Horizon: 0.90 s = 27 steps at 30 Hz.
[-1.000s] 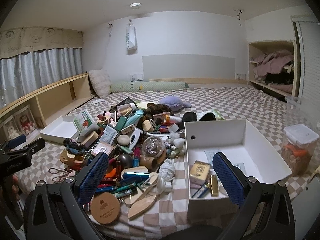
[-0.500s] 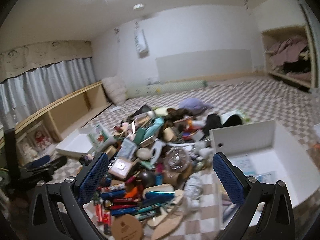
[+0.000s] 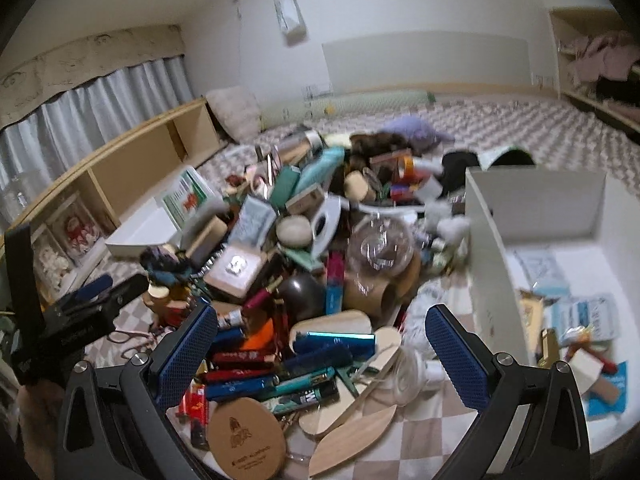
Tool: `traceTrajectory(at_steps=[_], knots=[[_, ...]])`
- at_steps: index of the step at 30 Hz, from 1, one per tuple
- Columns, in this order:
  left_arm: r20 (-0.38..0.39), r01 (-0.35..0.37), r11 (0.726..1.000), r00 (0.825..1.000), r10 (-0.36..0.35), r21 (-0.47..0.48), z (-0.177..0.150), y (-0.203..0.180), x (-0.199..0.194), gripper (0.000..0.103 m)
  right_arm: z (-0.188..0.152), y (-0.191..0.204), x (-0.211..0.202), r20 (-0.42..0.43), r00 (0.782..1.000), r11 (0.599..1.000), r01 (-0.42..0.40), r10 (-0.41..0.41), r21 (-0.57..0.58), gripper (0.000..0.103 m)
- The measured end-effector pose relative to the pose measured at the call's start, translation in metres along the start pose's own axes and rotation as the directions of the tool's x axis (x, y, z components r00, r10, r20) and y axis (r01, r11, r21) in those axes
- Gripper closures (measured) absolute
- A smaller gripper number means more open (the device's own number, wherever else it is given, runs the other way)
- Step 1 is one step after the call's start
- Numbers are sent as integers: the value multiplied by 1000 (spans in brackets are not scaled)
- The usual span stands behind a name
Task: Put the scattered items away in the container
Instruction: 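Lower the left tool onto the wooden square pad while the right tool approaches the heap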
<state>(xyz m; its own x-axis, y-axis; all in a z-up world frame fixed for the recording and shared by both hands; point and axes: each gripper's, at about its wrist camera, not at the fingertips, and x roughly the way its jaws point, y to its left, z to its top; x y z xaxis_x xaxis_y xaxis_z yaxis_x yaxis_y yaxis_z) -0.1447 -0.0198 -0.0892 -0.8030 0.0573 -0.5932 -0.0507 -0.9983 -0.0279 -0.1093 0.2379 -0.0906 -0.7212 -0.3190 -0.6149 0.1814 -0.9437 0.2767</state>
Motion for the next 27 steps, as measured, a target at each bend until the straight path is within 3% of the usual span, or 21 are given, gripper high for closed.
traceTrajectory(at_steps=[7,19,24,27], knots=[[-103,3,991,995,11,136,7,-28,59,29,-17,-3,19,4,1000,999,-25,25,33,0],[-173,-8,957,983,60,289,-4,-54,105,28,-37,-17,41,-24,999,998,-29,30,50,0],[-173,1,959,984,50,284,-4,-49,107,27,-40,-19,42,-24,999,997,-44,46,63,0],[-176,1,963,983,48,269,-5,-43,104,37,-41,-19,43,-30,999,997,-40,42,63,0]])
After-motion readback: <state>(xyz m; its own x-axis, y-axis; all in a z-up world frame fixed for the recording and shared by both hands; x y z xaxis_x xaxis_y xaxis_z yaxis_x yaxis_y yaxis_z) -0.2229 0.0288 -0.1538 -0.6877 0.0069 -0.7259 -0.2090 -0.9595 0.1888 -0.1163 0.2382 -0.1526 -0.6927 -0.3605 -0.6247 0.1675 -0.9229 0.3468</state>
